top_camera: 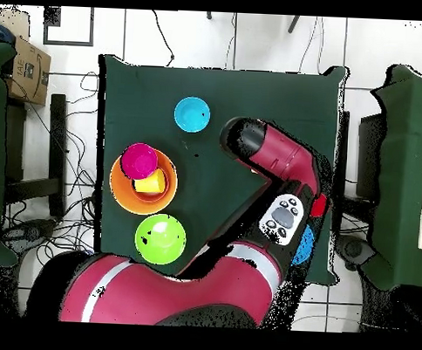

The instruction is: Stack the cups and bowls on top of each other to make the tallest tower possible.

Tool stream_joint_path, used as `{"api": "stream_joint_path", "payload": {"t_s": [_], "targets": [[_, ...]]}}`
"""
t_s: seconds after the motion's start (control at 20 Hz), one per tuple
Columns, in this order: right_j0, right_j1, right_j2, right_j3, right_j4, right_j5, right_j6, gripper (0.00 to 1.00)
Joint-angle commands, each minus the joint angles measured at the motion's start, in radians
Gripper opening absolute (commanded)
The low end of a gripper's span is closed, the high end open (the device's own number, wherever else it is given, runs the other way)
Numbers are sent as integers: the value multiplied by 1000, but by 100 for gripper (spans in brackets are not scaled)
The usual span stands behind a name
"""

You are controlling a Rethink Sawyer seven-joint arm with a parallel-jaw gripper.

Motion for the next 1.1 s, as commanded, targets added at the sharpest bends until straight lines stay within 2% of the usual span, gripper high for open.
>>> {"api": "stream_joint_path", "payload": {"t_s": [0.05, 0.65, 1.1], "targets": [[-2, 35, 126, 82, 21, -12, 148, 100], [11, 17, 129, 130, 29, -27, 158, 100], [11, 58, 141, 127, 43, -88, 174, 100]]}}
